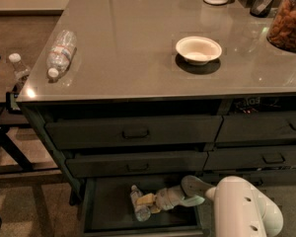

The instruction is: Place blue plastic bottle into bottom drawer

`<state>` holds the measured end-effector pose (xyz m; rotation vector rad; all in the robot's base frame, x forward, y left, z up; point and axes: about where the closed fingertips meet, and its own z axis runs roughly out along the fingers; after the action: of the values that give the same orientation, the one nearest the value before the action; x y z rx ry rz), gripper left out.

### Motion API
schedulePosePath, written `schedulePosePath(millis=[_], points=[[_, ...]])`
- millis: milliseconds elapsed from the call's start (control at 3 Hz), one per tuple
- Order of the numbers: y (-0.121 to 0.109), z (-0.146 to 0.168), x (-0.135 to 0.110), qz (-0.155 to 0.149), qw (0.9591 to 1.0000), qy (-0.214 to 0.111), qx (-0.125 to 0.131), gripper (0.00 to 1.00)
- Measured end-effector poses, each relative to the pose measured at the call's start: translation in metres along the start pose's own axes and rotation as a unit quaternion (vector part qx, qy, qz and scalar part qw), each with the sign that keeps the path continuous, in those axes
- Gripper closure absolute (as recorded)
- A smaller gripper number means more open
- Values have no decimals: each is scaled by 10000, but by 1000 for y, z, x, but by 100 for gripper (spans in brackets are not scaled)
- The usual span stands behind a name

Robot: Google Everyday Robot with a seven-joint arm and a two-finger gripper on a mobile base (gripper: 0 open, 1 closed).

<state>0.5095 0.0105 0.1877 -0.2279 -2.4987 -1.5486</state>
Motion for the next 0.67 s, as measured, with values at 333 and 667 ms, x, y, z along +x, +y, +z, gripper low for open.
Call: schedulePosePath(millis=[333, 667], points=[[0, 0, 0, 0, 10000, 0, 0, 58], [0, 0, 0, 0, 10000, 1, 0, 35]])
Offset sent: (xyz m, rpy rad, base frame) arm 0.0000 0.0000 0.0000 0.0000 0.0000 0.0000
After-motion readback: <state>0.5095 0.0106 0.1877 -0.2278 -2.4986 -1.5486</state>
